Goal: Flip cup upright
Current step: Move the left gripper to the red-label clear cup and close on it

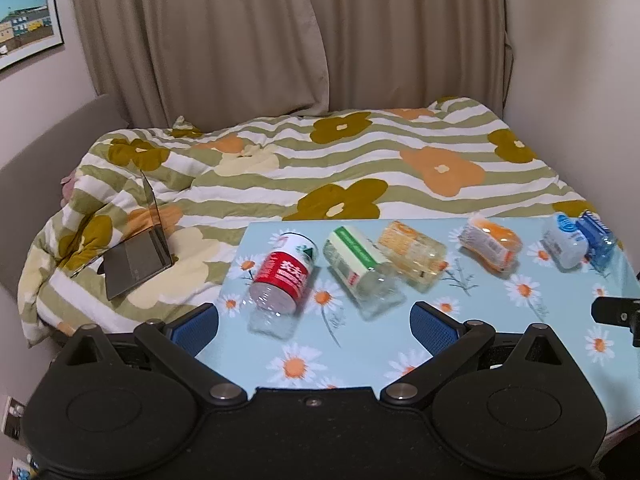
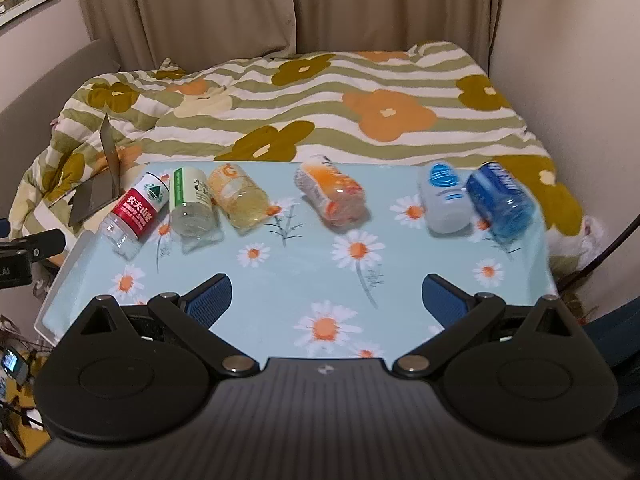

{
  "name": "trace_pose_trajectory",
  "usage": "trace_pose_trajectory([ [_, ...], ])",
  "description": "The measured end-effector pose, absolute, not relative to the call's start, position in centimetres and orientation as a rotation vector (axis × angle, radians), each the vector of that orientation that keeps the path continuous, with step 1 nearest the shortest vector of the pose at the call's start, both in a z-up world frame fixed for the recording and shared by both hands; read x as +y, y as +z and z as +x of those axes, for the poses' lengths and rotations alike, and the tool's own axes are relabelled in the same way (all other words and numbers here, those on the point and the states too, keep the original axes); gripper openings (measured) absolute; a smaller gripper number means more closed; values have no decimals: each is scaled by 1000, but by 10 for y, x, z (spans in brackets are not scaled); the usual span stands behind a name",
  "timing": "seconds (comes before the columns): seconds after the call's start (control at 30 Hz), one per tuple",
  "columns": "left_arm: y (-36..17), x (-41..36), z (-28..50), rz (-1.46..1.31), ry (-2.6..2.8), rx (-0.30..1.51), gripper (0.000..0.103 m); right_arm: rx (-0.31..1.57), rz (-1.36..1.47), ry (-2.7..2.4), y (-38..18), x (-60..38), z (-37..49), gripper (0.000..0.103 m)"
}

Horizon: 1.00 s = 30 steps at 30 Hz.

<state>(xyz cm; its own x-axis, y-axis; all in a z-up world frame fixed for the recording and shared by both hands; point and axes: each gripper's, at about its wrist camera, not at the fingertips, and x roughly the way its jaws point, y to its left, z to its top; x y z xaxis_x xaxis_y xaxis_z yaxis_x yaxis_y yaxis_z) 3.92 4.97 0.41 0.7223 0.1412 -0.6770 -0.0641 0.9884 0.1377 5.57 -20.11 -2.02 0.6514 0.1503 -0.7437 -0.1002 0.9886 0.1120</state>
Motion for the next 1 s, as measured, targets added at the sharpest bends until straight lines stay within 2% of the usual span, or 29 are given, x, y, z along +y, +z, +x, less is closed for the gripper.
trace_pose_trajectory([
  [0.33,-21,105,105,175,-14,814,103,1014,122,90,-50,-140,94,103],
  [0.5,-45,127,144,209,-93,872,103,1003,30,13,-59,-108,104,103],
  [0.73,-86,142,189,227,-179,994,101,1068,55,-60,-78,-92,131,103],
  [1.0,-119,144,216,265,-220,1088,91,1109,74,-84,-91,-84,139,103],
])
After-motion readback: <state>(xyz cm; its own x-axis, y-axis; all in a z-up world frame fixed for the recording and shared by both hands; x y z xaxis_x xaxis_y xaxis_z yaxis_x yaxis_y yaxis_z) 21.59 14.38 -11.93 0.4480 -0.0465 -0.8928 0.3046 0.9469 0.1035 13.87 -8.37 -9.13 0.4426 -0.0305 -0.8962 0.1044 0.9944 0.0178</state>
